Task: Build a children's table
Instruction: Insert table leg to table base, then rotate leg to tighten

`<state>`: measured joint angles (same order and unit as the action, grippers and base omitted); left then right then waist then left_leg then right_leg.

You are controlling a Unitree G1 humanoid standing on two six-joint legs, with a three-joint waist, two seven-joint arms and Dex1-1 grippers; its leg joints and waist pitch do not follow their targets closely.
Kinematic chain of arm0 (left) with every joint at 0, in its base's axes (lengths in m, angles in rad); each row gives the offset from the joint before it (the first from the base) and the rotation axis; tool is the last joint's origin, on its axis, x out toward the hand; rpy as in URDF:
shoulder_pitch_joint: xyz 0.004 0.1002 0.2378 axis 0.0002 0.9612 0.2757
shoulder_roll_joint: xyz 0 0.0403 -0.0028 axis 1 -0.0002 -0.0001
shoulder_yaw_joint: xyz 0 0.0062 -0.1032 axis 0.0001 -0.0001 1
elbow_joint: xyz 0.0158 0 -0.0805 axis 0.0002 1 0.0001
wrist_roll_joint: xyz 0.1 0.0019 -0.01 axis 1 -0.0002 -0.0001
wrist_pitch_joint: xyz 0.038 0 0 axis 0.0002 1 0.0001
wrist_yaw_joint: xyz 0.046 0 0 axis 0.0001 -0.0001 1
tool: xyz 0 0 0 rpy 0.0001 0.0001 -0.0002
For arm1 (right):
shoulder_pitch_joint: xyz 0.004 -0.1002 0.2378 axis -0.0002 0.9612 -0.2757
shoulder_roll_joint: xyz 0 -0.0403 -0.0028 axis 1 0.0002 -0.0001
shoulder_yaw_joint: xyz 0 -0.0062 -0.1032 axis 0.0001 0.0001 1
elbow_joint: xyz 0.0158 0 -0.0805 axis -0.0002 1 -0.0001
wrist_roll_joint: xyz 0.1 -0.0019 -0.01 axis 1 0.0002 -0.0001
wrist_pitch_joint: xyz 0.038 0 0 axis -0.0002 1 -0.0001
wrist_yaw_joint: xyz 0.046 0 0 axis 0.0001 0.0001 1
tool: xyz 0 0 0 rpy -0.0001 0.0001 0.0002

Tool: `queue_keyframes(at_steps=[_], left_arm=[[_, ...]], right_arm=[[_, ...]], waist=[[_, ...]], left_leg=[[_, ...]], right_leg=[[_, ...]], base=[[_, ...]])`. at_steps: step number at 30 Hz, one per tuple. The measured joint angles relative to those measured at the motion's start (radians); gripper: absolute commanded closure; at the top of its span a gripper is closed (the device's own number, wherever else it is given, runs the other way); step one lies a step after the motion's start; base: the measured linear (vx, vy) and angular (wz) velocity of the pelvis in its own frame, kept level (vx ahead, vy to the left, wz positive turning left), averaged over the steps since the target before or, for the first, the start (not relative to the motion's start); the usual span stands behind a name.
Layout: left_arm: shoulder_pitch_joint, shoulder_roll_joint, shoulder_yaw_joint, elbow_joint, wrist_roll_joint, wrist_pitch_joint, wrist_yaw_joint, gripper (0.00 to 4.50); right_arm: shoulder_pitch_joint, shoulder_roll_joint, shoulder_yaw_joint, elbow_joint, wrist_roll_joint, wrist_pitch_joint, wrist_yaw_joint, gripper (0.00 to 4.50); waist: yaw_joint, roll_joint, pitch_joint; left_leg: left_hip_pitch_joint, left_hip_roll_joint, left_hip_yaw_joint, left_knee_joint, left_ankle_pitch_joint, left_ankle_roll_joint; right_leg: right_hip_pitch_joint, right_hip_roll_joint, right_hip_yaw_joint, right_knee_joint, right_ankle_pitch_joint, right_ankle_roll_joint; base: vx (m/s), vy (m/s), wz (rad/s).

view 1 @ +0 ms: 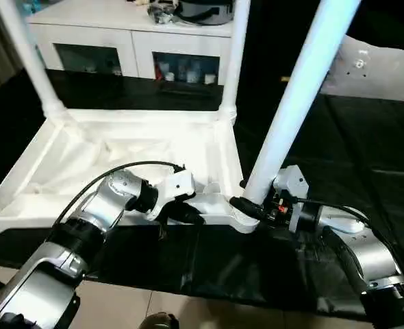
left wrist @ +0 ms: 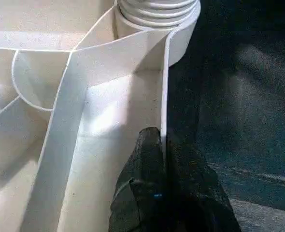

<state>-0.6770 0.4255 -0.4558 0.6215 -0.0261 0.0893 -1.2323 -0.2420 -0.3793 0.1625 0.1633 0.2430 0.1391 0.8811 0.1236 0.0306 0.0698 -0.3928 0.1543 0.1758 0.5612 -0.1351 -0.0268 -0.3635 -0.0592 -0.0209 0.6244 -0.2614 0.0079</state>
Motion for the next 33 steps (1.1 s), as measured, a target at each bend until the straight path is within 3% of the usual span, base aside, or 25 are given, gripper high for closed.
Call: queue_keyframes(at_steps=[6, 10, 14, 19, 22, 33], left_arm=[[0.051, 0.053, 0.030, -0.076, -0.010, 0.037, 0.009, 4.50], [0.187, 0.097, 0.105, -0.285, -0.017, 0.158, 0.099, 4.50], [0.309, 0.085, 0.146, -0.505, -0.016, 0.321, 0.223, 4.50], [0.371, 0.003, 0.151, -0.656, 0.005, 0.491, 0.353, 4.50], [0.379, -0.016, 0.139, -0.698, 0.018, 0.541, 0.392, 4.50], [0.370, -0.001, 0.109, -0.719, 0.047, 0.561, 0.425, 4.50]], right_arm=[[-0.014, 0.090, 0.007, 0.038, -0.012, -0.023, -0.101, 2.59], [-0.053, 0.169, 0.016, 0.073, -0.039, -0.026, -0.206, 2.59], [-0.091, 0.205, 0.020, 0.124, -0.054, -0.038, -0.277, 2.59], [-0.113, 0.209, 0.002, 0.157, -0.061, -0.044, -0.310, 2.59], [-0.112, 0.206, -0.006, 0.159, -0.061, -0.044, -0.310, 2.59], [-0.130, 0.208, -0.007, 0.198, -0.058, -0.062, -0.305, 2.59]], waist=[[-0.021, -0.004, 0.003], [-0.044, -0.011, 0.004], [-0.068, -0.013, 0.004], [-0.061, -0.016, 0.005], [-0.054, -0.017, 0.004], [-0.047, -0.021, 0.002]], left_leg=[[0.001, 0.000, 0.000, -0.004, 0.000, 0.000], [0.001, 0.000, -0.001, -0.005, 0.000, 0.000], [0.004, 0.000, -0.002, -0.005, 0.000, 0.000], [0.009, 0.000, -0.002, -0.006, 0.000, 0.000], [0.009, 0.001, -0.001, -0.006, 0.000, 0.000], [0.011, 0.002, -0.001, -0.005, 0.000, 0.000]], right_leg=[[-0.004, -0.001, -0.001, -0.013, 0.006, -0.010], [-0.015, -0.004, -0.002, -0.014, 0.006, -0.010], [-0.022, -0.017, -0.020, -0.017, 0.006, -0.010], [-0.021, -0.017, -0.021, -0.017, 0.006, -0.010], [-0.020, -0.017, -0.021, -0.017, 0.007, -0.013], [-0.020, -0.017, -0.022, -0.017, 0.016, -0.019]], base=[[0.000, 0.000, 0.00], [-0.001, 0.016, -0.23], [-0.002, 0.022, -0.22], [0.002, 0.005, -0.04], [0.000, 0.000, 0.00], [0.000, 0.000, 0.00]])
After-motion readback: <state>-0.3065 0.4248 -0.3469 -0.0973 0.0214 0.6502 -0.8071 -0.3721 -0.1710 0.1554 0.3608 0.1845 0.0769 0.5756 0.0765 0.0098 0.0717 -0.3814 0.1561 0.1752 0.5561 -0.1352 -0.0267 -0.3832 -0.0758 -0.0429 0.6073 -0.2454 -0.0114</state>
